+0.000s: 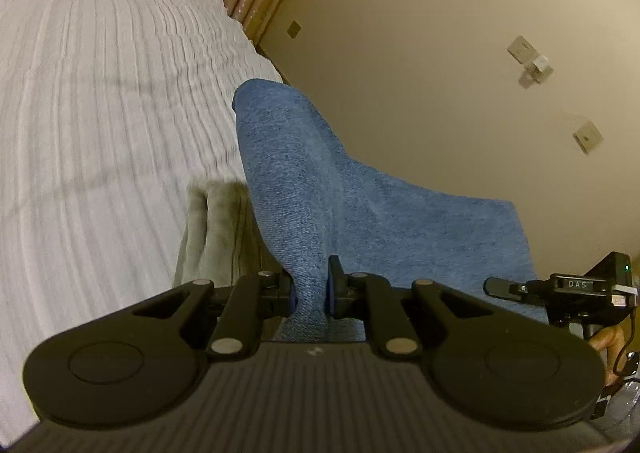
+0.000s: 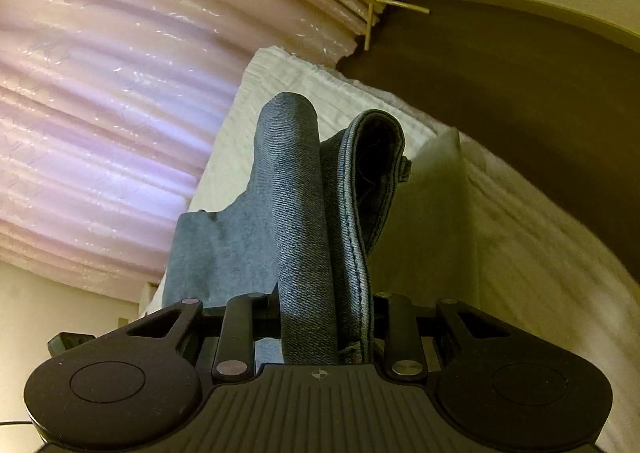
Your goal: Fold clothes
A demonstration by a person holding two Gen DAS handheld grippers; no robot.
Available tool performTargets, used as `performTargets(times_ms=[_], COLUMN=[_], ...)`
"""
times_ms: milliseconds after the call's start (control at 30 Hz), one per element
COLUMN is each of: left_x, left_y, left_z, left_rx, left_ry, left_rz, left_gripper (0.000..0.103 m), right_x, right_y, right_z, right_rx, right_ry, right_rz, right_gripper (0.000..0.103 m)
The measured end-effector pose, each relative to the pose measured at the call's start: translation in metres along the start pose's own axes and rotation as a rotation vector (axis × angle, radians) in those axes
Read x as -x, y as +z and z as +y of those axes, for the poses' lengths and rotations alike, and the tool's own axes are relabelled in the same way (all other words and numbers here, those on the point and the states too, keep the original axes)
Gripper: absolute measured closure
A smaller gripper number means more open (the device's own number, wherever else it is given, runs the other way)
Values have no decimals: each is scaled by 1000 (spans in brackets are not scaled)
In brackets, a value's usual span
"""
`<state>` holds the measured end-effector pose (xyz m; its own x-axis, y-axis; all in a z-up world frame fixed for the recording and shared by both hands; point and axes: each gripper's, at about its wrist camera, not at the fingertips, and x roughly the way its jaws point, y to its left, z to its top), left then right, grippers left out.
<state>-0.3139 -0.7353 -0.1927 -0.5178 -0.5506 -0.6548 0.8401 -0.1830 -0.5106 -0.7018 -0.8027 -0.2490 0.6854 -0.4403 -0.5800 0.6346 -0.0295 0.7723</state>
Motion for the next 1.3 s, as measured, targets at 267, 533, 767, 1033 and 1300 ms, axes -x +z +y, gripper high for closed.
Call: performTargets(times_ms=[267,533,767,1033,1300], left_x=[-58,-90,-110,-98,-83], left_y=[12,14,7,15,31], left_z=[36,50,55,34,1], left_rx=[37,22,-79,-127,-171], left_ry=[52,28,88,190,351], left_rz=[60,90,99,79,-109], left_gripper=[93,93,86,81,98], right_x=[-41,-30,-33,-22,-55], right_y=[14,0,-6,-12,-16], right_z=[-43,-56,-45,3,35], right_rx=[-20,-65,61,314,558], right_ry=[-50,-59,-209,-430,-527], right_rz=[45,13,-71,-221,-227], right_gripper=[76,76,48,44,62])
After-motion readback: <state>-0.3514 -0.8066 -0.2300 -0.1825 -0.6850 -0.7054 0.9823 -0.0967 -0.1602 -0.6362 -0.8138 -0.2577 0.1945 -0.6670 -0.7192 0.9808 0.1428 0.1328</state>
